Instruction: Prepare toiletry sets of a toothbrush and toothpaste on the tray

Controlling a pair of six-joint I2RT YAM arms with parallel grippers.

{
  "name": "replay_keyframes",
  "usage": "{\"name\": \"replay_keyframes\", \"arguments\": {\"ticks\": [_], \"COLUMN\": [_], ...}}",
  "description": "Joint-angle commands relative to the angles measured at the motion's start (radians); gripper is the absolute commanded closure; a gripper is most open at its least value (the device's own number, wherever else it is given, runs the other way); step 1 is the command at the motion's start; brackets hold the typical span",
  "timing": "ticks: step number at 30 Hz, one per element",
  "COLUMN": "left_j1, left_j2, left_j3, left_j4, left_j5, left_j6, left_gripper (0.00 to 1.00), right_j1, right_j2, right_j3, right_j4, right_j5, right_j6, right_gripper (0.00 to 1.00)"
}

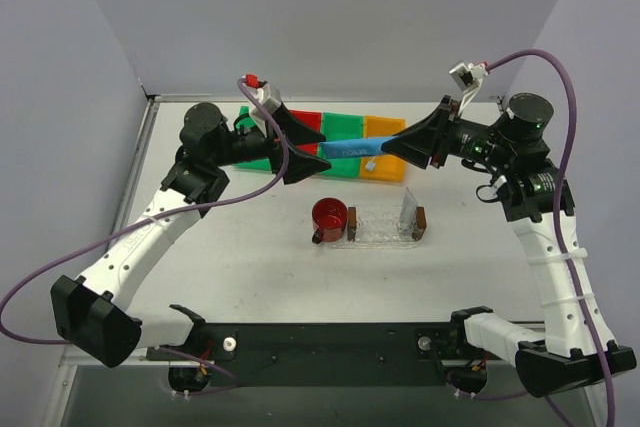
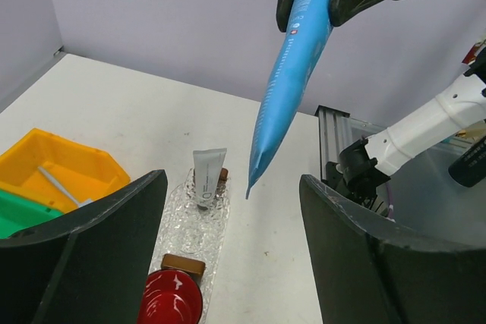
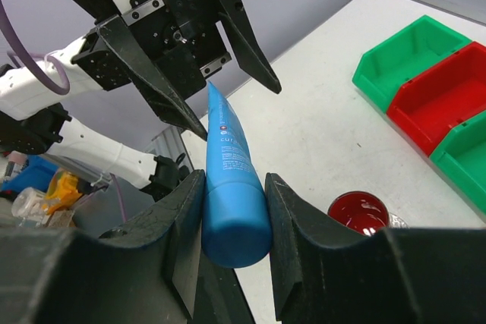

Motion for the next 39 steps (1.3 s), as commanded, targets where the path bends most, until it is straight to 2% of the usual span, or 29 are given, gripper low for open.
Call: {"name": "replay_keyframes", "arguments": {"ticks": [1,6,17,23,26,28,31,33,34,36,37,39], "left_j1": [0.001,0.000,-0.012,-0.020,-0.020,-0.020,-0.019,-0.019,-0.020,-0.019,-0.020,-0.020], "left_j2": [-0.013,-0.001,0.035,0.047,0.050,0.045,0.038,0.035,0.030,0.030,0.035,0.041], "left_j3": [-0.014,-0.025,-0.019,-0.013,-0.008,-0.007,-0.002,0.016,0.025,0.077,0.102,0.166], "left_j4": [0.151,0.239,0.279,0.287,0.290,0.290,0.242,0.187,0.111,-0.003,-0.137,-0.279], "left_j5": [0.057,0.087,0.104,0.109,0.109,0.109,0.107,0.104,0.103,0.103,0.103,0.104], "left_j6": [-0.096,-0.167,-0.197,-0.208,-0.216,-0.220,-0.193,-0.129,-0.097,0.036,0.089,0.248], "left_gripper": [0.19,0.21,0.41,0.61,0.80,1.00,1.00,1.00,1.00,1.00,1.00,1.00], "right_j1": [-0.001,-0.003,-0.003,-0.003,-0.001,-0.003,-0.001,-0.002,-0.003,-0.001,-0.001,-0.001], "right_j2": [-0.011,-0.006,0.001,-0.003,-0.005,-0.008,-0.015,-0.025,-0.031,-0.049,-0.054,-0.068], "right_j3": [-0.026,-0.055,-0.107,-0.119,-0.128,-0.141,-0.144,-0.136,-0.133,-0.129,-0.121,-0.110], "right_j4": [0.178,0.225,0.303,0.315,0.320,0.318,0.280,0.215,0.193,0.118,0.095,0.027], "right_j5": [-0.059,-0.065,-0.076,-0.078,-0.079,-0.079,-0.068,-0.041,-0.030,0.007,0.016,0.053], "right_j6": [0.104,0.137,0.195,0.201,0.198,0.186,0.128,0.082,0.056,-0.025,-0.050,-0.127], "right_gripper": [1.00,1.00,1.00,1.00,1.00,1.00,0.99,0.89,0.77,0.61,0.50,0.43]}}
